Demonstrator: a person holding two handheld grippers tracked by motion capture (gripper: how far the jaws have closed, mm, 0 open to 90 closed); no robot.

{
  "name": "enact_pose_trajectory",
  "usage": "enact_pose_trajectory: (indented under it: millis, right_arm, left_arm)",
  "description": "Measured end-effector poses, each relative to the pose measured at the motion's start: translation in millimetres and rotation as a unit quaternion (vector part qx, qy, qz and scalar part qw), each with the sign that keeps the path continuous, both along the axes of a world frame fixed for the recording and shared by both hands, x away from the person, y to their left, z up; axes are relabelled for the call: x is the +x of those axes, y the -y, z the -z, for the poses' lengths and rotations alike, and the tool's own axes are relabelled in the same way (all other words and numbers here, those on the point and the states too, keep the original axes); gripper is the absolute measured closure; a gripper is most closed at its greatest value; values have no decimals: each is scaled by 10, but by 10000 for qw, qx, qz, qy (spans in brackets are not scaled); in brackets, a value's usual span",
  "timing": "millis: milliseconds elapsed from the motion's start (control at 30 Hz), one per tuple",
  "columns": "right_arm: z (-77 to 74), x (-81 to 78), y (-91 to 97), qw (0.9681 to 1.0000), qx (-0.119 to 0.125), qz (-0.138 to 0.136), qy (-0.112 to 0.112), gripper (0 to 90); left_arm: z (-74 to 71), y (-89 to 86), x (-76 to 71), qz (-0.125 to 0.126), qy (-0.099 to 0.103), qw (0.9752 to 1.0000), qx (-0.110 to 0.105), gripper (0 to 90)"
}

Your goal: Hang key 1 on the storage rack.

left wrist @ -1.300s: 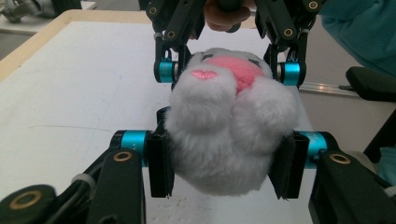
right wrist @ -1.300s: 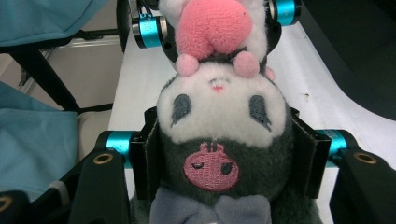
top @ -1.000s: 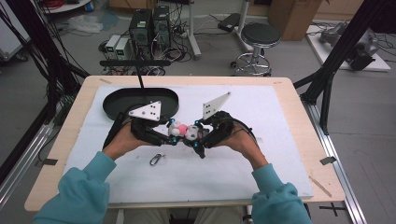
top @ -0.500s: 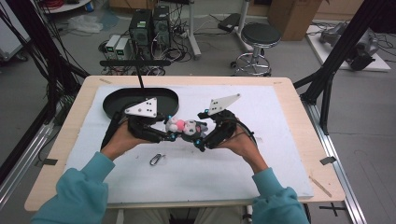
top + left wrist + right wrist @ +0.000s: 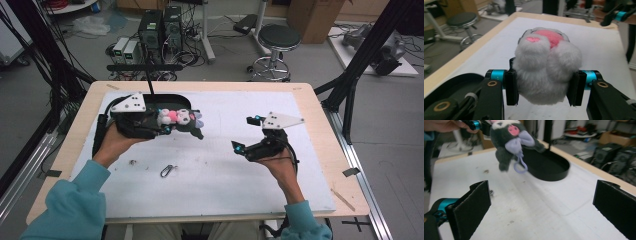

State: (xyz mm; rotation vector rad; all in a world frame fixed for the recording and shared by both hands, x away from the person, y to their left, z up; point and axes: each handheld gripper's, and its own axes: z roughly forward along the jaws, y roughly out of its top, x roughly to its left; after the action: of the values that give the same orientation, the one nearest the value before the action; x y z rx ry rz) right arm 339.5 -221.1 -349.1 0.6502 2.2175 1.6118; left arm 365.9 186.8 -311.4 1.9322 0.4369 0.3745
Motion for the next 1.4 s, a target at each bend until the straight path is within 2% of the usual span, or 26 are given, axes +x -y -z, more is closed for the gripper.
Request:
enact_pose_trajectory:
  millis: [200, 367, 433, 767, 900, 1100, 1167, 1233, 1400]
  right_arm:
    - [142, -155, 274, 9982, 226, 505, 231, 6]
    - [276, -253, 463, 9949, 454, 858, 259, 6]
    - [335, -270, 529, 9938, 536, 925, 317, 6]
    - [582, -367, 716, 9899, 664, 1230, 239, 6]
    - [668, -399, 774, 9883, 673, 1340, 283, 7]
    - [752, -423, 847, 9850, 734, 1524, 337, 6]
    - [773, -419, 857, 9848, 764, 1505, 401, 7]
    - [788, -429, 853, 9848, 775, 1481, 464, 6]
    - [806, -435, 838, 9849, 778, 1454, 536, 6]
  left_arm:
    - [-93, -271, 30, -519, 119, 9986, -60, 534]
    - [-125, -456, 52, -884, 127, 9960, -93, 534]
    - [-132, -502, 63, -1011, 122, 9947, -116, 534]
    - [-169, -672, 112, -1488, 133, 9887, -92, 533]
    - [-197, -764, 115, -1723, 167, 9848, -119, 533]
    - [-250, -912, 109, -2101, 253, 9773, -105, 533]
    - [-262, -953, 109, -2197, 279, 9751, -136, 533]
    - [-277, -983, 115, -2296, 306, 9728, -77, 533]
    - [-307, -1055, 140, -2425, 332, 9695, -100, 533]
